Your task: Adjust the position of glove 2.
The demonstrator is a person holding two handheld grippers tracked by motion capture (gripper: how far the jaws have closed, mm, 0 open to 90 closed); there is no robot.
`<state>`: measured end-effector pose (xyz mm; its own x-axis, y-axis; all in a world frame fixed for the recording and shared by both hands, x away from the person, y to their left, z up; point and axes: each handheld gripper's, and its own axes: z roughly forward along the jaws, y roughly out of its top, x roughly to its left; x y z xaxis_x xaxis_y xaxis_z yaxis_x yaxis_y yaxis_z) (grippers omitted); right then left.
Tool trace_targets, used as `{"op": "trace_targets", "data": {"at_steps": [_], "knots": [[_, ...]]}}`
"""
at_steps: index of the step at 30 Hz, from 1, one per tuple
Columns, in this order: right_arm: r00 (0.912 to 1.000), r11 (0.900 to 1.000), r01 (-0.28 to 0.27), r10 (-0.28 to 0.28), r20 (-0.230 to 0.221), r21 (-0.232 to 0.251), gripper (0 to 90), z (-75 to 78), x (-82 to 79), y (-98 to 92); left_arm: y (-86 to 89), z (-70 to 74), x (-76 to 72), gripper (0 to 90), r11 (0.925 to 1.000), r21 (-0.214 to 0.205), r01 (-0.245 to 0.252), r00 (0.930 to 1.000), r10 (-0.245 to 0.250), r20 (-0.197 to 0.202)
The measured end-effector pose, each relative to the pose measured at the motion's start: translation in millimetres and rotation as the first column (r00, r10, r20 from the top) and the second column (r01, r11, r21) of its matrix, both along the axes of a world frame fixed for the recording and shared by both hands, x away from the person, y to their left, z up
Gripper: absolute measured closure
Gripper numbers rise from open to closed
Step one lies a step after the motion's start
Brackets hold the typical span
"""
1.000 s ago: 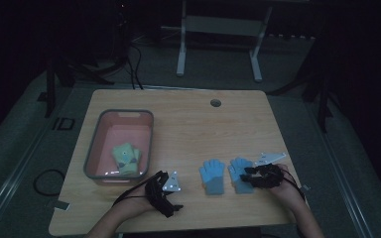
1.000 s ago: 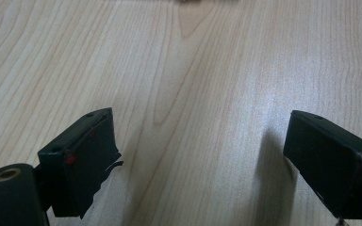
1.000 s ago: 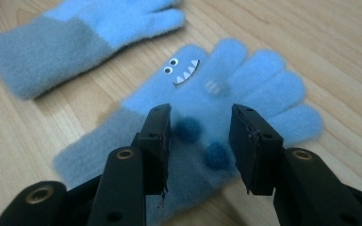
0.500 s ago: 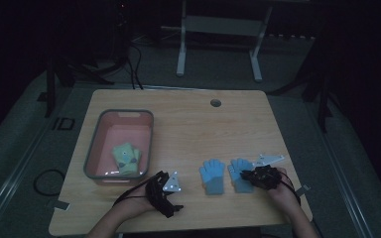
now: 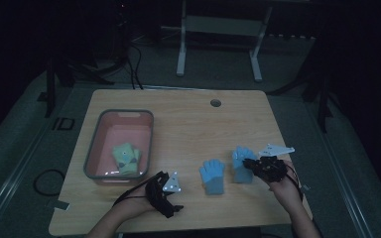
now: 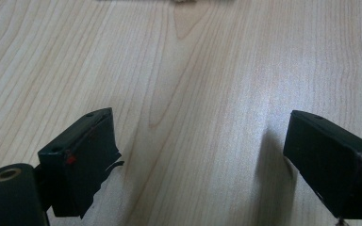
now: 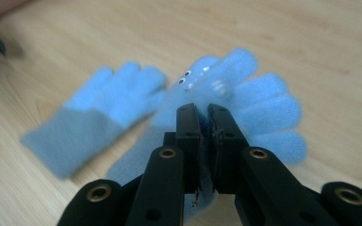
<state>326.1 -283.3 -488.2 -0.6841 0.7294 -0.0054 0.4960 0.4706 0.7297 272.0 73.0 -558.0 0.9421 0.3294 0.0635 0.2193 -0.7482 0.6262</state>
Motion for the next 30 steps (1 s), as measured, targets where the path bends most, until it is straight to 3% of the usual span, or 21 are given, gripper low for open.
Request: {"op": "trace_targets", "data": {"at_steps": [5, 11, 21, 30], "knots": [[0.9997, 0.9990, -0.022, 0.021, 0.012, 0.039, 83.9, 16.2, -1.5, 15.1, 0.4, 0.0, 0.6, 10.4, 1.0000, -0.003, 0.000, 1.0000, 0.000, 0.002], [0.9979, 0.9971, -0.061, 0.060, 0.026, 0.045, 83.9, 23.1, -4.6, 32.1, 0.2, -0.5, 0.2, 10.4, 1.0000, 0.002, 0.003, 1.0000, -0.003, 0.002], [0.9900, 0.9875, -0.140, 0.141, -0.008, 0.072, 83.5, 18.4, -11.7, 67.4, -0.3, -0.2, -0.2, 10.4, 1.0000, -0.002, 0.004, 1.0000, -0.004, -0.001], [0.9804, 0.9810, -0.190, 0.191, -0.046, 0.040, 83.3, 2.2, -16.1, 83.3, 0.1, -0.6, -0.6, 10.5, 1.0000, -0.003, 0.009, 1.0000, -0.009, -0.001]]}}
